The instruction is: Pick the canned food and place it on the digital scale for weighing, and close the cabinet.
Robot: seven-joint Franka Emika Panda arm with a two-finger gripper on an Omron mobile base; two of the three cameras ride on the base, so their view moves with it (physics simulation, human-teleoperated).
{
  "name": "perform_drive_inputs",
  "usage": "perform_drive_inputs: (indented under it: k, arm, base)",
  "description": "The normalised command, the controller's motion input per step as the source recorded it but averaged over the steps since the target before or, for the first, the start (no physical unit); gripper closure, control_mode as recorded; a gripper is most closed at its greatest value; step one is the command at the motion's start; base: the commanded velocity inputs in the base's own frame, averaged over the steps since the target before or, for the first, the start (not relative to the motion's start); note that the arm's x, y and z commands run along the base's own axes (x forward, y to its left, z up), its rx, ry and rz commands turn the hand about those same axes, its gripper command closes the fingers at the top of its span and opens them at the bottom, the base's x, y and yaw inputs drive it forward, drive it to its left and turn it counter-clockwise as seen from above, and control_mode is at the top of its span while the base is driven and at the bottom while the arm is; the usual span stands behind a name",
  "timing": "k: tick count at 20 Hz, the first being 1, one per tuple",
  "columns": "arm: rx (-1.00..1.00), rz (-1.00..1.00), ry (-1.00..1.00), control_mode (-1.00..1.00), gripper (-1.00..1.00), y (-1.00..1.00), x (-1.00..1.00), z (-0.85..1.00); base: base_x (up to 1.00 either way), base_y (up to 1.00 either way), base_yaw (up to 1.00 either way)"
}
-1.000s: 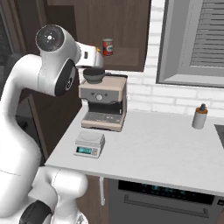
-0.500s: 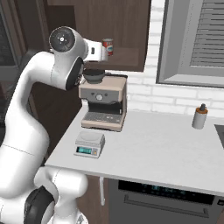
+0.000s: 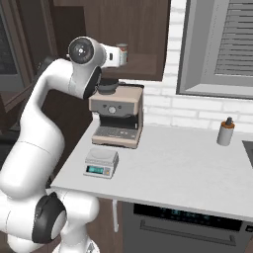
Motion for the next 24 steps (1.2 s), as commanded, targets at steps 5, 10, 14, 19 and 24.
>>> perform_drive_inputs:
  k: [5, 10, 14, 19, 24]
  arm:
    - [0.0, 0.0, 0.15, -1.0, -1.0, 0.0, 0.38, 0.2]
    - [0.0, 0.0, 0.08, -1.0, -1.0, -0.02, 0.56, 0.0]
    - [0.0, 0.0, 0.02, -1.0, -1.0, -0.04, 0.5, 0.0]
    - [0.0, 0.0, 0.12, -1.0, -1.0, 0.0, 0.54, 0.0]
    - [0.0, 0.0, 0.05, -1.0, -1.0, -0.04, 0.44, -0.12]
  base:
    - [0.0, 0.0, 0.0]
    - [0.0, 0.0, 0.0]
    - [0.0, 0.0, 0.0]
    - [0.0, 0.0, 0.0]
    - [0.0, 0.0, 0.0]
